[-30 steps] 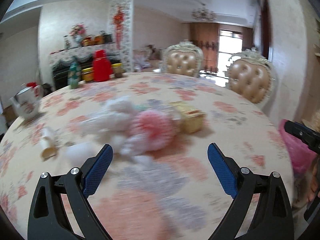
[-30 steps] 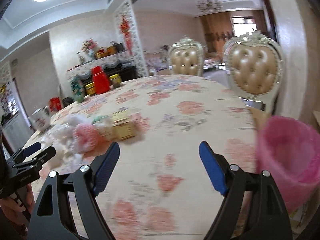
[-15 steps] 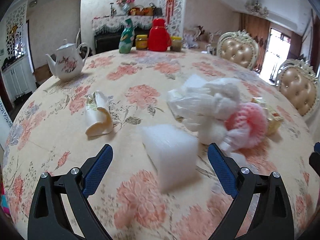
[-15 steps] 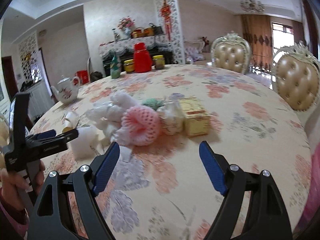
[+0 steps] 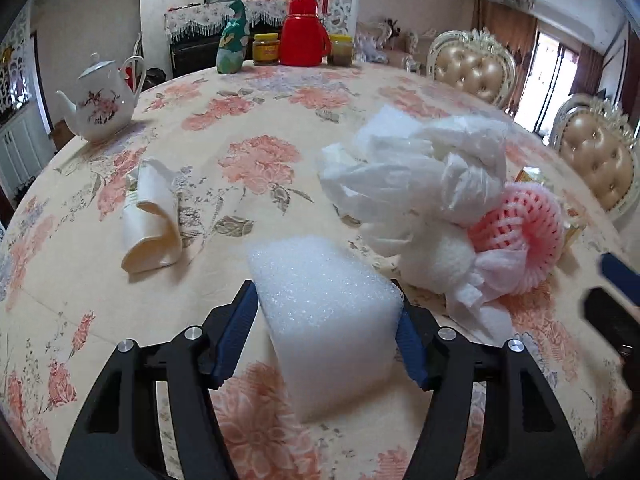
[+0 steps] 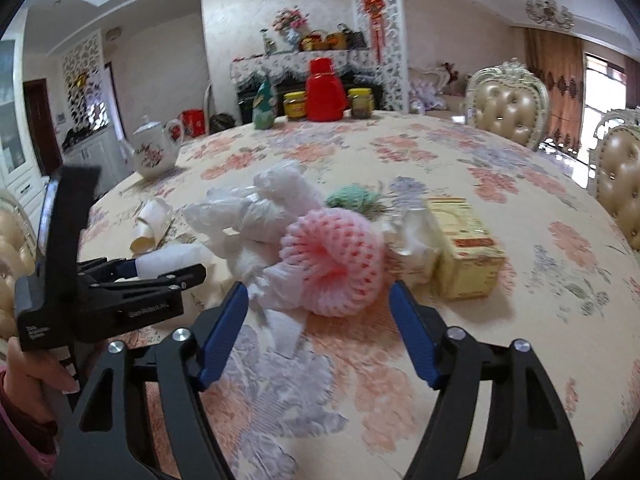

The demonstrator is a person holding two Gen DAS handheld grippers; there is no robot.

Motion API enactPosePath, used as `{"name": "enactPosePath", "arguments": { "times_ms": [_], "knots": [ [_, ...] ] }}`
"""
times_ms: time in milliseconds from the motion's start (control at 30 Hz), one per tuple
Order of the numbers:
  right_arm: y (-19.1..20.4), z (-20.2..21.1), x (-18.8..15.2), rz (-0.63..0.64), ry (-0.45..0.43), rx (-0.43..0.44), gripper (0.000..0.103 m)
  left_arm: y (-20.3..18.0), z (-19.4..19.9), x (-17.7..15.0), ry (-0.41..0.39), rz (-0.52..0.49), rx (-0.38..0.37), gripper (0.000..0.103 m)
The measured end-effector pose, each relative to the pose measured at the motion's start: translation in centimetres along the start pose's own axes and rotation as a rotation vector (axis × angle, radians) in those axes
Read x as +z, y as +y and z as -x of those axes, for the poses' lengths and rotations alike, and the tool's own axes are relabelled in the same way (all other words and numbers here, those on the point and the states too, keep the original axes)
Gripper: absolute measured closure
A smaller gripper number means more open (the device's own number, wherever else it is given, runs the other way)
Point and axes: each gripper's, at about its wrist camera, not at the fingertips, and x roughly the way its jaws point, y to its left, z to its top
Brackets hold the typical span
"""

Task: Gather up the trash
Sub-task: 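Grasp the white foam block with the left tool while the right tool grasps white tissue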

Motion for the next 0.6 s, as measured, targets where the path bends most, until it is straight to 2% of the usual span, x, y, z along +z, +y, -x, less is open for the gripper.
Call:
{"name": "enactPosePath", "arguments": {
  "times_ms": [67, 167, 300, 467, 600],
  "knots": [
    [1.0, -0.9, 0.3, 0.033, 0.013, 0.014, 0.038, 0.8, 1.3, -0.1, -0.068, 0.002, 0.018, 0.043],
    [2.5, -2.4, 0.8, 0.073, 0.035, 0.053, 0.041, 2.1, 3.2, 0.0, -0.187, 0.004, 0.107, 0.043],
    [4.4, -4.5, 1.7, 0.115, 0.057, 0.085, 0.042, 4.5, 5.2, 0.5, -0.296, 0.103, 0.159, 0.043],
    [5.4, -7.1, 2.4, 0.137, 0.108, 0.083, 0.045, 6.3, 6.2, 0.6, -0.342, 0.194, 0.158, 0.043],
    [6.1, -8.0, 2.9, 0.153, 0.113, 0.073, 0.045, 6.5, 6.1, 0.5, -0.324, 0.206, 0.126, 0.043]
  ]
}}
